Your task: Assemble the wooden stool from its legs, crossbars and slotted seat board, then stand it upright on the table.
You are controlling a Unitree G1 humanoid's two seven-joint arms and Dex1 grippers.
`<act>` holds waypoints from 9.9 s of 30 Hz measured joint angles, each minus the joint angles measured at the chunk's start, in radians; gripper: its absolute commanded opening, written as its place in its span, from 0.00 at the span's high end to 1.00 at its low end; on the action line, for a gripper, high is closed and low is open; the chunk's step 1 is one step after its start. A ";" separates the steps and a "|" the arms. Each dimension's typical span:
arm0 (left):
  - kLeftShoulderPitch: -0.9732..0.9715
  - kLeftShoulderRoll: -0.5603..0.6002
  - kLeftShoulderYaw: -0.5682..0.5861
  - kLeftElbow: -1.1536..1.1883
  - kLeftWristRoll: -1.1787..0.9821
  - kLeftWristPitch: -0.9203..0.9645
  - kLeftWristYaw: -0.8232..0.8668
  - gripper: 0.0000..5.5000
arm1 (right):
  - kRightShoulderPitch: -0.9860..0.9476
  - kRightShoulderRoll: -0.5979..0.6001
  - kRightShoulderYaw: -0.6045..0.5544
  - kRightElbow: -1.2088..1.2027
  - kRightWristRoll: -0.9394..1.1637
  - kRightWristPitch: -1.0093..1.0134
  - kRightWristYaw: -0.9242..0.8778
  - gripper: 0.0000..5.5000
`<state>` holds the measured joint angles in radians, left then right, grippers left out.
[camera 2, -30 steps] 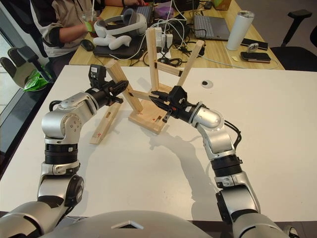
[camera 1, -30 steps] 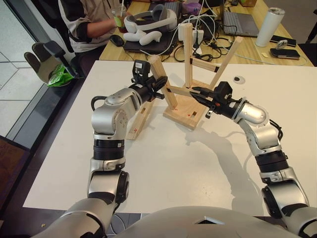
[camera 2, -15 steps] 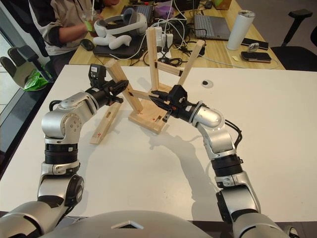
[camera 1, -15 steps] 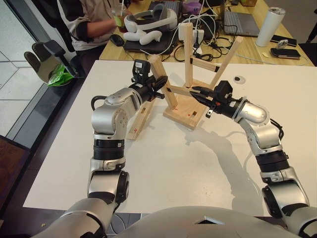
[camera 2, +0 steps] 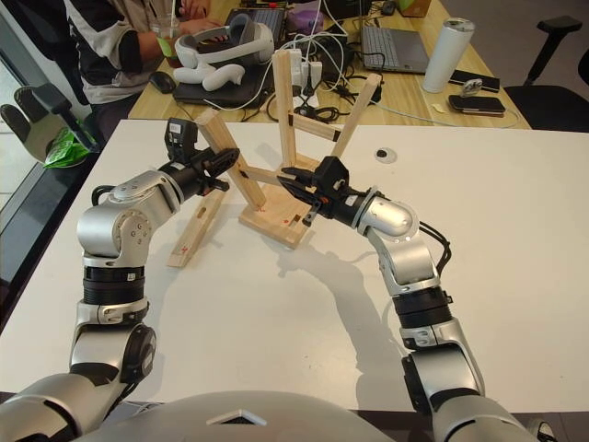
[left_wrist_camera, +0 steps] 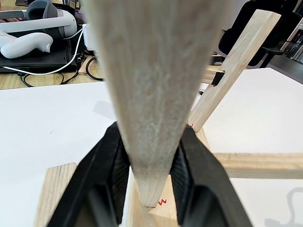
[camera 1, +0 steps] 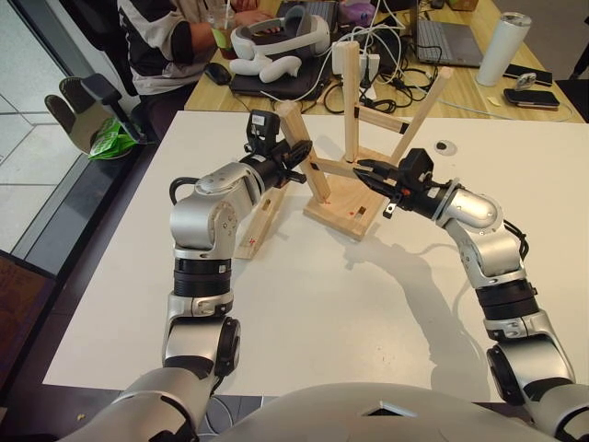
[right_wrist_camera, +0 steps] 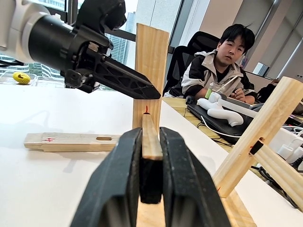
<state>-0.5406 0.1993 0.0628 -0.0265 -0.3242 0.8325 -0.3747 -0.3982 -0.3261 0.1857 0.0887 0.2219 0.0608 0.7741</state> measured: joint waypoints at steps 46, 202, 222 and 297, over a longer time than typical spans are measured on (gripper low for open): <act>-0.012 -0.065 -0.057 0.009 -0.088 -0.015 -0.077 0.58 | 0.005 -0.044 -0.080 -0.081 0.043 0.099 0.010 0.33; -0.086 0.281 -0.279 -0.405 0.492 -0.564 -0.080 0.63 | -0.610 -0.111 -0.483 0.006 0.921 0.750 -0.176 0.82; -0.078 0.109 0.054 -0.400 0.173 -0.285 0.024 0.47 | -0.629 -0.108 -0.592 -0.004 0.754 0.583 -0.452 0.82; -0.105 -0.180 -0.123 -0.320 0.176 0.240 0.287 0.47 | -0.039 -0.160 -0.515 0.033 0.572 0.650 -0.356 0.82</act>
<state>-0.6455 0.0197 -0.0601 -0.3467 -0.1483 1.0722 -0.0877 -0.4368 -0.4863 -0.3298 0.1221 0.7936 0.7112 0.4185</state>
